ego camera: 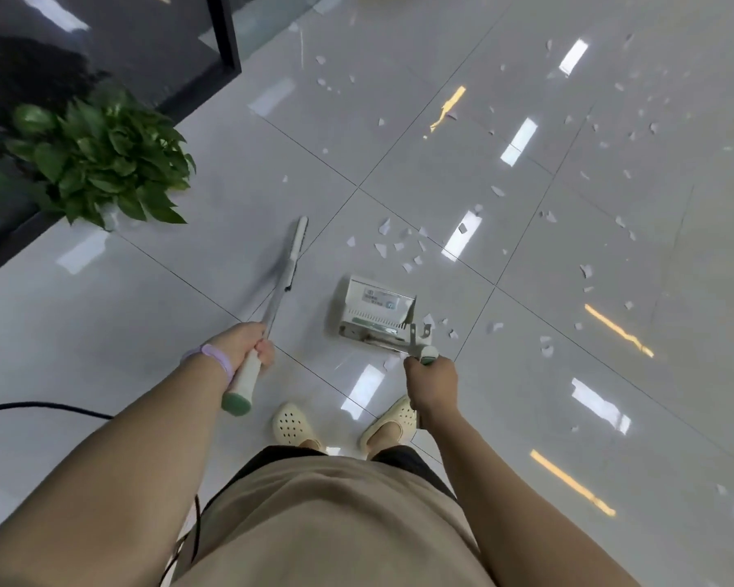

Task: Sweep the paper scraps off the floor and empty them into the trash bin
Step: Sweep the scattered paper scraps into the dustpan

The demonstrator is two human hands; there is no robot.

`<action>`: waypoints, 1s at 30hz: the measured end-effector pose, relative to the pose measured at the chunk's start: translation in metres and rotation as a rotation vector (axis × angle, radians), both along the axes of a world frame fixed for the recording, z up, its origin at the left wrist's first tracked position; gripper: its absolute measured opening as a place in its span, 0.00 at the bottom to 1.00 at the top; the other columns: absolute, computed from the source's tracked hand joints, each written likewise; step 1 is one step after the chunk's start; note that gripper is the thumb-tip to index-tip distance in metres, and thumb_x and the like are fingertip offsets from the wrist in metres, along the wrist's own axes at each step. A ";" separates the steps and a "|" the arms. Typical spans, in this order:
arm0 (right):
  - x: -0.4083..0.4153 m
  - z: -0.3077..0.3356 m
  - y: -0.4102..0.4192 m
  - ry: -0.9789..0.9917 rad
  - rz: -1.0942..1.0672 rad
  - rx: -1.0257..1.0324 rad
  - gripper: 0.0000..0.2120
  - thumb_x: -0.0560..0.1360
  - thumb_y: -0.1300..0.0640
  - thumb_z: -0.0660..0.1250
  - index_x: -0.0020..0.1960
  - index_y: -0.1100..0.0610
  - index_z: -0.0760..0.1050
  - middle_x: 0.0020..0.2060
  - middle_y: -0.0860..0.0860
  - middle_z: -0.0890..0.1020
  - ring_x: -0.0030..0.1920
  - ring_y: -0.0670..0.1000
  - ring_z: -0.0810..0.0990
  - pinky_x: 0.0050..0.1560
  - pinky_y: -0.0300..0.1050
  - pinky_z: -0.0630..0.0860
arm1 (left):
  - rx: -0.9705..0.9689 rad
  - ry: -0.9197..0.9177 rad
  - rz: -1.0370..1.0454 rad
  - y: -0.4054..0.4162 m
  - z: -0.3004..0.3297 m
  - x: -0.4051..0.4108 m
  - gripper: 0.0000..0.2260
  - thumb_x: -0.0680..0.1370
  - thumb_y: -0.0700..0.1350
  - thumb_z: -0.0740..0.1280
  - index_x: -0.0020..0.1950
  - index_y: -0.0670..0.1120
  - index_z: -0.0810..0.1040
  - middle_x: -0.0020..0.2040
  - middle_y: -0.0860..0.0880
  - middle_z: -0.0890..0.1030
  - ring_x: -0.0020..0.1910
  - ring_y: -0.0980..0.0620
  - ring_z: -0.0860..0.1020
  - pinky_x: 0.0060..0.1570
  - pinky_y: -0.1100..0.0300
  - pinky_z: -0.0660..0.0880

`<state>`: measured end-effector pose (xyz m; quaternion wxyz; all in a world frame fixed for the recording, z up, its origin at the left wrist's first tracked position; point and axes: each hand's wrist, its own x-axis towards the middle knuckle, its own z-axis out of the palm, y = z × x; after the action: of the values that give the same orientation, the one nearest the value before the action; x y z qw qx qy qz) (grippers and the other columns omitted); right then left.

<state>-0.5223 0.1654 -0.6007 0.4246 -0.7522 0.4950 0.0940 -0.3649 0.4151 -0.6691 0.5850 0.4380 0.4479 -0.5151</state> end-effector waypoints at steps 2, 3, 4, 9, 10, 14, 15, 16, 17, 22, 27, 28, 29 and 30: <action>0.008 -0.001 -0.004 -0.014 -0.014 0.023 0.10 0.71 0.59 0.62 0.33 0.59 0.66 0.27 0.54 0.67 0.29 0.54 0.66 0.31 0.48 0.66 | 0.009 -0.023 0.098 0.015 0.006 -0.001 0.11 0.85 0.46 0.55 0.43 0.46 0.62 0.23 0.50 0.63 0.15 0.55 0.63 0.14 0.69 0.60; 0.012 -0.002 -0.007 -0.020 -0.025 0.035 0.09 0.71 0.59 0.62 0.34 0.60 0.67 0.27 0.54 0.68 0.30 0.54 0.66 0.31 0.48 0.66 | 0.016 -0.040 0.132 0.022 0.009 -0.002 0.09 0.84 0.43 0.54 0.44 0.46 0.62 0.23 0.50 0.63 0.15 0.55 0.63 0.15 0.69 0.61; 0.015 -0.003 -0.010 -0.024 -0.037 0.047 0.08 0.70 0.58 0.62 0.35 0.61 0.69 0.27 0.55 0.69 0.30 0.54 0.66 0.30 0.48 0.67 | 0.028 -0.053 0.150 0.028 0.013 -0.003 0.08 0.83 0.41 0.53 0.44 0.46 0.62 0.23 0.50 0.63 0.16 0.54 0.63 0.16 0.70 0.61; 0.023 -0.007 -0.026 -0.041 -0.075 0.105 0.07 0.72 0.60 0.62 0.39 0.64 0.73 0.28 0.57 0.70 0.28 0.53 0.66 0.30 0.47 0.67 | 0.207 -0.074 0.103 0.040 0.012 -0.015 0.08 0.73 0.34 0.49 0.40 0.47 0.62 0.24 0.49 0.64 0.17 0.53 0.65 0.20 0.69 0.63; 0.024 -0.009 -0.030 -0.043 -0.074 0.106 0.08 0.73 0.60 0.62 0.40 0.65 0.74 0.29 0.56 0.70 0.28 0.54 0.67 0.30 0.47 0.67 | 0.234 -0.067 0.090 0.037 0.011 -0.017 0.09 0.71 0.34 0.49 0.37 0.48 0.61 0.24 0.49 0.64 0.17 0.52 0.64 0.21 0.70 0.63; 0.021 -0.008 -0.052 -0.050 -0.098 0.112 0.06 0.72 0.59 0.63 0.38 0.61 0.71 0.29 0.55 0.68 0.31 0.54 0.65 0.31 0.48 0.67 | 0.307 -0.036 0.037 0.010 0.004 -0.028 0.10 0.68 0.35 0.48 0.32 0.49 0.59 0.22 0.48 0.62 0.16 0.52 0.63 0.23 0.71 0.58; 0.018 -0.007 -0.062 -0.053 -0.123 0.118 0.06 0.71 0.59 0.62 0.37 0.60 0.69 0.29 0.55 0.68 0.31 0.53 0.64 0.31 0.47 0.66 | 0.331 -0.029 -0.012 -0.003 0.002 -0.032 0.10 0.68 0.35 0.49 0.31 0.49 0.59 0.22 0.48 0.63 0.16 0.52 0.63 0.24 0.72 0.58; 0.016 -0.005 -0.072 -0.060 -0.150 0.126 0.07 0.72 0.59 0.62 0.37 0.60 0.68 0.29 0.55 0.67 0.31 0.54 0.64 0.32 0.47 0.66 | 0.339 -0.016 -0.058 -0.019 0.000 -0.036 0.11 0.71 0.36 0.49 0.31 0.48 0.60 0.23 0.48 0.63 0.17 0.52 0.63 0.26 0.71 0.59; 0.011 -0.005 -0.083 -0.066 -0.178 0.128 0.08 0.72 0.59 0.63 0.36 0.59 0.68 0.29 0.56 0.68 0.31 0.54 0.65 0.32 0.47 0.66 | 0.331 0.002 -0.111 -0.036 0.000 -0.041 0.12 0.73 0.37 0.49 0.31 0.48 0.61 0.23 0.48 0.63 0.17 0.52 0.63 0.24 0.71 0.59; -0.018 -0.003 -0.138 -0.074 -0.338 0.121 0.09 0.66 0.54 0.63 0.33 0.58 0.66 0.28 0.55 0.69 0.30 0.54 0.68 0.32 0.49 0.68 | 0.268 0.083 -0.277 -0.135 -0.013 -0.068 0.10 0.79 0.39 0.50 0.40 0.44 0.66 0.25 0.48 0.65 0.17 0.52 0.63 0.18 0.66 0.63; -0.051 0.003 -0.206 -0.121 -0.517 0.091 0.07 0.71 0.58 0.63 0.36 0.58 0.68 0.29 0.56 0.68 0.30 0.54 0.67 0.30 0.47 0.67 | 0.181 0.163 -0.335 -0.256 -0.007 -0.098 0.07 0.78 0.35 0.51 0.43 0.43 0.66 0.26 0.47 0.67 0.17 0.52 0.64 0.17 0.65 0.64; -0.057 0.004 -0.219 -0.141 -0.532 0.074 0.07 0.73 0.59 0.63 0.37 0.58 0.69 0.29 0.55 0.69 0.30 0.53 0.67 0.30 0.46 0.67 | 0.141 0.179 -0.343 -0.282 -0.005 -0.103 0.07 0.78 0.35 0.51 0.43 0.43 0.65 0.25 0.47 0.67 0.16 0.52 0.64 0.16 0.65 0.64; -0.063 0.006 -0.232 -0.160 -0.549 0.060 0.07 0.74 0.59 0.63 0.37 0.56 0.69 0.29 0.53 0.69 0.29 0.53 0.67 0.30 0.44 0.66 | 0.095 0.192 -0.356 -0.307 -0.004 -0.106 0.07 0.79 0.36 0.51 0.42 0.43 0.65 0.24 0.48 0.66 0.16 0.52 0.64 0.16 0.65 0.64; -0.069 0.009 -0.244 -0.176 -0.574 0.044 0.08 0.75 0.60 0.63 0.37 0.55 0.69 0.28 0.52 0.69 0.29 0.52 0.67 0.30 0.43 0.65 | 0.052 0.203 -0.373 -0.333 -0.004 -0.109 0.08 0.80 0.38 0.52 0.42 0.44 0.65 0.24 0.49 0.65 0.16 0.53 0.64 0.16 0.65 0.64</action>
<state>-0.5910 -0.0784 -0.5920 0.4913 -0.5775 0.6466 -0.0846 -0.4737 0.0824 -0.6728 0.4201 0.4741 0.4287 -0.6442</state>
